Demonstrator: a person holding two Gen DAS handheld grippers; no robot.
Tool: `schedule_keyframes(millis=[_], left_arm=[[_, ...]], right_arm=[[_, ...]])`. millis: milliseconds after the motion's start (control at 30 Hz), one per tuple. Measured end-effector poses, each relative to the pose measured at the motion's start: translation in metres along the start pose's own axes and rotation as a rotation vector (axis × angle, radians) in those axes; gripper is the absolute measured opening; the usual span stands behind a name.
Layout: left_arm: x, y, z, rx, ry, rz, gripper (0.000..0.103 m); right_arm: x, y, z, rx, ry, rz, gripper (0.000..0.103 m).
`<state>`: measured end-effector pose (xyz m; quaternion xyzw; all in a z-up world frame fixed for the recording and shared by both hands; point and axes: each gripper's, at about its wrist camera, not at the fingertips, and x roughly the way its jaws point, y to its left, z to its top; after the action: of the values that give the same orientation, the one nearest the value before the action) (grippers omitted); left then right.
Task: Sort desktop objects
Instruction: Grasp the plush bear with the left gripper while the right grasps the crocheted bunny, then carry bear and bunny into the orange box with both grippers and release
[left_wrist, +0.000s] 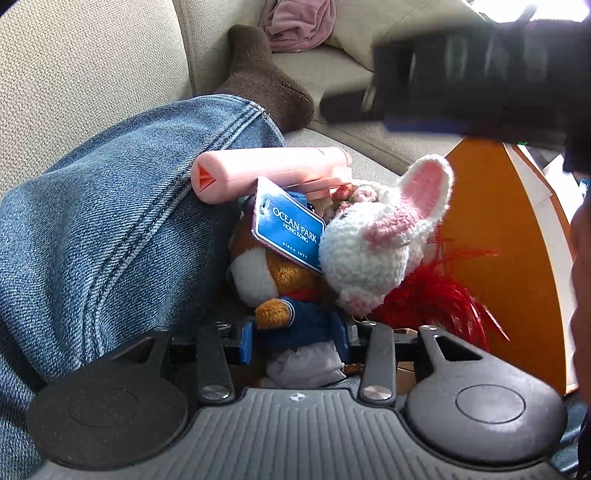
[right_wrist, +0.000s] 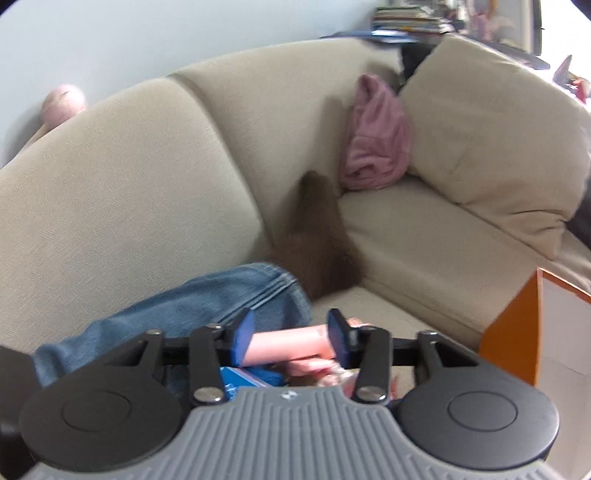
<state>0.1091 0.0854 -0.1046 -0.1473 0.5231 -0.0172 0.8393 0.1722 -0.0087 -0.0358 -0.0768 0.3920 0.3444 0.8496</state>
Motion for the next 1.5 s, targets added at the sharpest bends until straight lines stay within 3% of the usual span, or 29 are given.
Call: schedule_keyframes(millis=[133, 267, 367, 433, 567, 700, 867, 1133, 1500], left_arm=[[-0.003, 0.003, -0.003, 0.005, -0.009, -0.014, 0.046], [-0.006, 0.004, -0.009, 0.016, -0.016, -0.026, 0.048], [-0.005, 0.004, -0.011, 0.02, -0.012, -0.032, 0.053], [-0.005, 0.001, -0.009, 0.023, -0.013, -0.025, 0.054], [0.007, -0.001, -0.002, 0.04, -0.018, -0.021, 0.055], [0.008, 0.001, -0.001, 0.04, -0.028, -0.02, 0.049], [0.002, 0.009, 0.0, -0.011, -0.057, -0.052, 0.037], [-0.031, 0.014, 0.0, -0.058, -0.166, -0.076, 0.029], [-0.093, -0.008, -0.001, -0.028, -0.335, -0.081, 0.026]], right_arm=[[0.017, 0.0, -0.019, -0.017, 0.127, 0.013, 0.034], [0.015, -0.011, -0.035, -0.029, 0.158, -0.064, 0.035], [0.009, -0.021, -0.04, -0.029, 0.18, -0.092, 0.043], [0.006, -0.023, -0.044, -0.031, 0.205, -0.105, 0.054], [0.006, -0.03, -0.051, -0.033, 0.238, -0.15, 0.06], [0.008, -0.038, -0.051, -0.054, 0.278, -0.2, 0.06], [0.012, -0.032, -0.06, -0.202, 0.353, -0.208, 0.059], [-0.015, -0.044, -0.051, -0.136, 0.245, -0.169, 0.044], [-0.106, -0.038, -0.038, -0.08, -0.037, -0.076, 0.043]])
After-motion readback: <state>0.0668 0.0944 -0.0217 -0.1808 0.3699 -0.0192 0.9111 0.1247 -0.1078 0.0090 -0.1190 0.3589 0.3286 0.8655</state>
